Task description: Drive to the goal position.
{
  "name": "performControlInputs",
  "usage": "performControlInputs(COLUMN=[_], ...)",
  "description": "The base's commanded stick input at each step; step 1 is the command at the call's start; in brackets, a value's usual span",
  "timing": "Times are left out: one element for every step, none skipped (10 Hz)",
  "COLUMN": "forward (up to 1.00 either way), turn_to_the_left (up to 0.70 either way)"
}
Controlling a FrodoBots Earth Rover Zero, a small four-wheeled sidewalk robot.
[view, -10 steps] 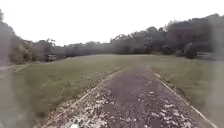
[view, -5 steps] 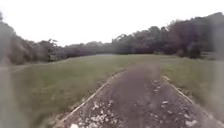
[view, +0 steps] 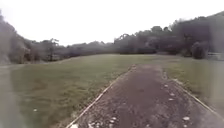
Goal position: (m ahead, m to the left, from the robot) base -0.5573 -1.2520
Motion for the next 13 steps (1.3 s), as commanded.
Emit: performControlInputs(forward=[0.85,0.85,0.85,0.85,0.85,0.85,0.85,0.85,0.85,0.85,0.85,0.85,0.85], turn_to_the_left=[-0.34,-0.34,-0.34,-0.25,-0.03,0.0,0.0,0.0,0.0,0.0,0.0,0.0,0.0])
